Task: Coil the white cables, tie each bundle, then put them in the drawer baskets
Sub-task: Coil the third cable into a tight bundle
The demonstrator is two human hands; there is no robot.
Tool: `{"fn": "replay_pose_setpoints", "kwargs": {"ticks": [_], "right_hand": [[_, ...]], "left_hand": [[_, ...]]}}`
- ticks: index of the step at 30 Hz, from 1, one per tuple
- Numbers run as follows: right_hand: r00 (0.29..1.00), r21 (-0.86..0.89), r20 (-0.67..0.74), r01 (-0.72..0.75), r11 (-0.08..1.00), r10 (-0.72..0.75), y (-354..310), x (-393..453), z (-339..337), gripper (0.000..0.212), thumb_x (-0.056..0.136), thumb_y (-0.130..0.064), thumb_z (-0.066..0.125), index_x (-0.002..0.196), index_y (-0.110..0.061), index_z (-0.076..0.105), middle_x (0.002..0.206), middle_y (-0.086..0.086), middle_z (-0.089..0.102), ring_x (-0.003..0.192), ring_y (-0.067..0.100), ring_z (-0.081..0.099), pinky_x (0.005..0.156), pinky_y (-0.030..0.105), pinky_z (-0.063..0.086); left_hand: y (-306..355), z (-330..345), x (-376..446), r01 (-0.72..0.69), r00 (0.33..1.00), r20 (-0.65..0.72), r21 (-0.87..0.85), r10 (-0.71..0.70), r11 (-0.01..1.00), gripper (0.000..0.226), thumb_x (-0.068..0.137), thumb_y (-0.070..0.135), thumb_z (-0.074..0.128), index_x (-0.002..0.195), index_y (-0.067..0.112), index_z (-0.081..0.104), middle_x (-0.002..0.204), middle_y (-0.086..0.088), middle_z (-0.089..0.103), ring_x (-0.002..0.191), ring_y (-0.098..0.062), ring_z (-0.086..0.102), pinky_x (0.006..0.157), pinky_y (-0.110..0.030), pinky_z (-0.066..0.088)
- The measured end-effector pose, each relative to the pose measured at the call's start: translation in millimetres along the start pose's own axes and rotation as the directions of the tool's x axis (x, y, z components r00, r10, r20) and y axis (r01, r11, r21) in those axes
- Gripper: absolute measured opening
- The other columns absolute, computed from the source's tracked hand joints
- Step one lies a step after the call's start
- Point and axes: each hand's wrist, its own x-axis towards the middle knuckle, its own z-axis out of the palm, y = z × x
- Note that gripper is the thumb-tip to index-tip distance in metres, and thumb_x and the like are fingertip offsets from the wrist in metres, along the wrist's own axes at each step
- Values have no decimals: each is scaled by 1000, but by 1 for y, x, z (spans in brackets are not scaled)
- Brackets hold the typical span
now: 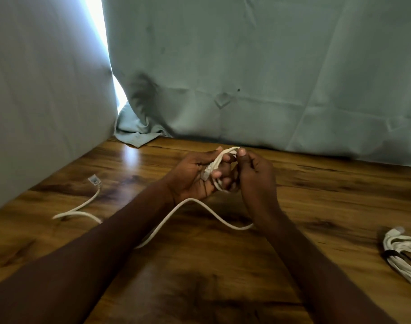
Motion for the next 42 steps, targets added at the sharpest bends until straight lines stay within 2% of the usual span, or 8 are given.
{"fn": "replay_pose_setpoints", "kwargs": {"ticks": [4,10,18,25,29,32,37,42], "right_hand": [[997,-175,-79,-23,984,9,2,-3,-3,48,102,-54,37,83,-23,68,67,1,71,61,23,70,65,52,59],[987,-309,-151,-95,946,50,-7,1,-7,45,102,-43,44,76,-17,70,64,1,68,66,23,66,65,43,54],[912,162,269,-359,919,309,-12,1,-10,45,107,-42,53,73,-15,65,60,1,54,40,8,35,38,17,26],[799,-174,516,-256,951,310,-20,-23,14,7,102,-24,63,101,-20,69,69,0,65,48,7,54,41,21,41],[736,-181,569,-324,929,367,-32,-30,18,12,98,-16,66,110,-18,69,70,6,71,48,8,58,38,19,38],[697,-130,624,-353,926,353,-36,-31,16,14,94,-12,67,105,-8,76,73,8,73,55,10,61,42,21,37],[521,67,752,-670,740,403,-37,-29,6,15,97,-14,61,106,-8,71,94,6,77,77,13,70,61,24,46],[440,341,820,-889,305,367,-36,-26,3,13,84,-9,61,95,-9,69,93,5,73,86,19,74,93,39,54]], "left_hand": [[-6,-2,2,27,999,19,28,-27,999,42,109,35,30,97,6,58,65,-5,54,76,-27,60,85,-36,51],[-10,1,3,-6,999,42,11,6,1000,32,110,28,33,101,8,55,59,0,42,65,-20,48,77,-33,46],[5,-21,4,-182,977,48,-334,210,925,20,99,13,43,86,8,57,50,7,27,41,-8,35,45,-22,38],[30,-24,-5,-557,816,-446,-440,367,704,24,100,5,42,82,-1,59,86,-12,67,68,-28,75,57,-28,61],[30,-26,-3,-620,734,-488,-196,473,760,34,110,18,34,83,7,50,94,-27,75,86,-40,76,79,-40,64],[17,-21,7,-394,737,-408,389,539,833,32,112,28,30,94,8,47,91,-27,75,82,-36,77,71,-34,63],[0,-27,6,-115,805,-121,928,580,354,34,111,36,36,90,14,50,71,-10,74,66,-27,72,69,-43,59],[17,-38,-5,55,817,-80,997,571,62,40,107,39,42,80,13,54,62,5,61,61,-12,58,65,-39,46]]}}
